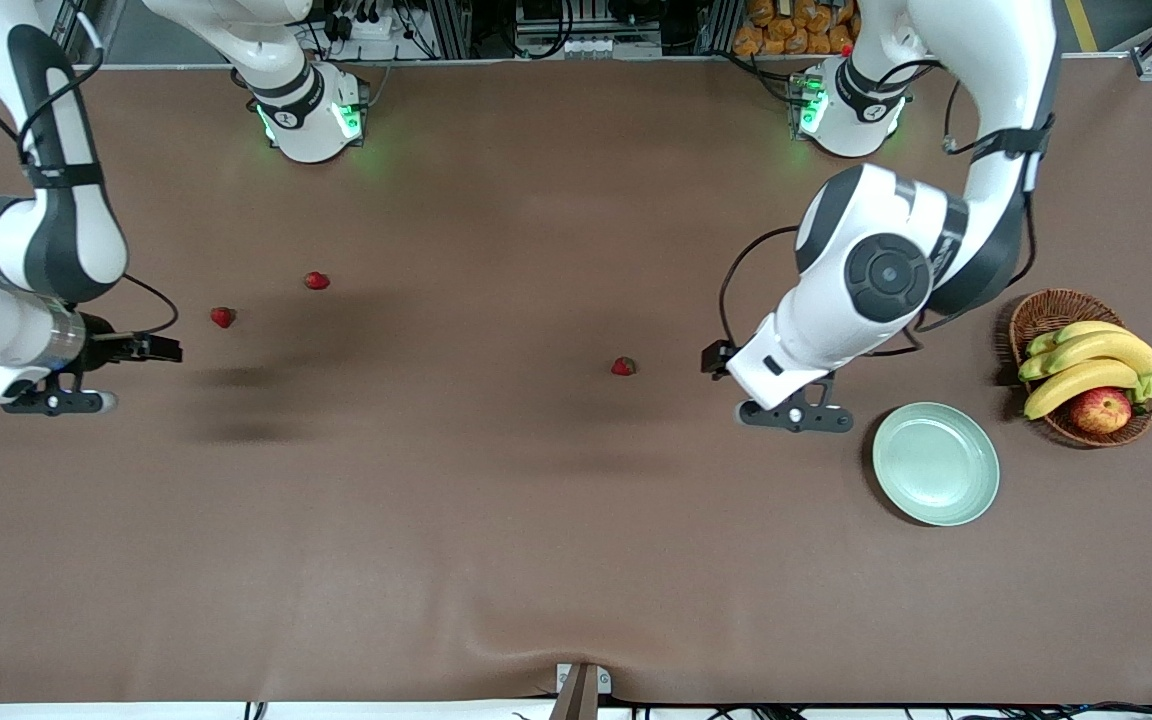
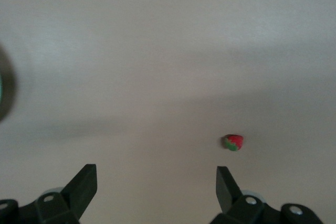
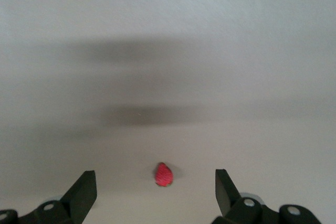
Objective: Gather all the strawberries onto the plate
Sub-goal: 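Grasp the strawberry with the left gripper while the right gripper grasps another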
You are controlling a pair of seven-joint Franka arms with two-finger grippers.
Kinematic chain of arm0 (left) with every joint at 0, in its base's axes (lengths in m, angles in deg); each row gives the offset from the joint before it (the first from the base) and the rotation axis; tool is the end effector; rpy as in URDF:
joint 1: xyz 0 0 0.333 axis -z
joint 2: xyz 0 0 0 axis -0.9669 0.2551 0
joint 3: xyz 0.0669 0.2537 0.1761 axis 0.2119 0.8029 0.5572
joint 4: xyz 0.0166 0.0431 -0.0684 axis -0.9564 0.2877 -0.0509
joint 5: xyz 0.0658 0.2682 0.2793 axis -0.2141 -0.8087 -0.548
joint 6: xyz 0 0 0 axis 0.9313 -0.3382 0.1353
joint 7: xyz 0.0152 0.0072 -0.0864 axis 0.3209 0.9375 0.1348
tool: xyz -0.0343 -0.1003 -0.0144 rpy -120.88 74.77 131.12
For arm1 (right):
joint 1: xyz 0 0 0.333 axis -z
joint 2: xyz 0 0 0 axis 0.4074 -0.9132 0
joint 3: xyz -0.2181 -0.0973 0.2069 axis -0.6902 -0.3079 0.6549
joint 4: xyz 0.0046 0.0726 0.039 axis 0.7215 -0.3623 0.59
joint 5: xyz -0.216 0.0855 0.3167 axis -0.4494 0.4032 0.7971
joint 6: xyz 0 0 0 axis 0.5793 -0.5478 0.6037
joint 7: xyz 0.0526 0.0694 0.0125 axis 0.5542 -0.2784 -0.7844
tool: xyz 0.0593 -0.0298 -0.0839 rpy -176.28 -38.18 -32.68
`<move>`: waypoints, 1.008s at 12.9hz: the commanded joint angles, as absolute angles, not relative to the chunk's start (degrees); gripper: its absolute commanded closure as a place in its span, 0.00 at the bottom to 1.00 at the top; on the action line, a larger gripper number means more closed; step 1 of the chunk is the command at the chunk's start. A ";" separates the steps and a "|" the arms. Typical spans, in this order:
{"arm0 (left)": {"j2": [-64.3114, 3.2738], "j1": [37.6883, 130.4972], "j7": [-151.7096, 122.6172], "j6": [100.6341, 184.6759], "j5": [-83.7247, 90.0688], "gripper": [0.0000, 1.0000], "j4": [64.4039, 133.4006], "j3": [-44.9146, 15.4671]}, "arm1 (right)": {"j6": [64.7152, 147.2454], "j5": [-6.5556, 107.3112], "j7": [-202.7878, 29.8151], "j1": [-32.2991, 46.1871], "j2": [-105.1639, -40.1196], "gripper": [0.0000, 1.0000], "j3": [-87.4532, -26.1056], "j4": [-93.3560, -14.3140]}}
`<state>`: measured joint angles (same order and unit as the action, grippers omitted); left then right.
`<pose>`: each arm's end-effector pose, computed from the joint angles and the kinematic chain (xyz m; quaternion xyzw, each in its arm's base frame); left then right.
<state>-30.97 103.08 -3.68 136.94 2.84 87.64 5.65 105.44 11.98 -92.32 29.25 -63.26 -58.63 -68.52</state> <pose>0.6050 -0.3067 0.3972 0.9968 -0.0461 -0.0408 0.0504 0.5605 -0.1239 0.3275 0.9935 -0.0074 -0.1136 0.0037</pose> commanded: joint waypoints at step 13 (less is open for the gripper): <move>-18.88 114.32 5.88 150.11 4.64 0.00 87.26 5.54 | 119.64 10.28 -96.92 34.32 -65.61 0.00 -57.40 -83.48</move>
